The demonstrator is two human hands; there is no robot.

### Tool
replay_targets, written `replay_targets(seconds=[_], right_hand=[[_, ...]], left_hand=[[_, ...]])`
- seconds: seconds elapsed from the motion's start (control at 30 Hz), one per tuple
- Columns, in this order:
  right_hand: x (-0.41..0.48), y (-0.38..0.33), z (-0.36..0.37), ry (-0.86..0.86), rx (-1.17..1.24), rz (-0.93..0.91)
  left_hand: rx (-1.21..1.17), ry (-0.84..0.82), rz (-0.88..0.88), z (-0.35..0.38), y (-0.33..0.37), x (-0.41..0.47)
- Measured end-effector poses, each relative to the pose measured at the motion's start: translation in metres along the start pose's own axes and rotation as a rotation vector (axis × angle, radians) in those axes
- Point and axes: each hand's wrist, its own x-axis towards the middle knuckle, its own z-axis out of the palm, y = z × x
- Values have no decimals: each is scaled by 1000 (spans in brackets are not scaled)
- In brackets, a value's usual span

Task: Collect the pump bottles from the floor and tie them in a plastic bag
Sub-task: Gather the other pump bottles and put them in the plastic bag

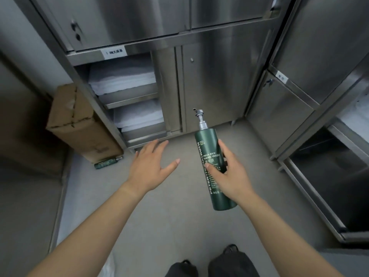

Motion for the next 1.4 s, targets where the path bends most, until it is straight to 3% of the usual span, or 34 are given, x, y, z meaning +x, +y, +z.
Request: replay_targets(seconds=[0.47,0.83,1.07,1.4], right_hand=[[135,-5,24,-299,-44,-128],[192,-41,118,-624,-91,-279],[213,-95,233,-814,-114,-356],[260,-154,374,-825,-178,-339]], left_hand=[[-8,21,-414,-3,-42,22],[-93,89,-738,-3,-96,4],[-85,115,-871,-23,-192,-7],[-29,26,-844,-67,-365,29]])
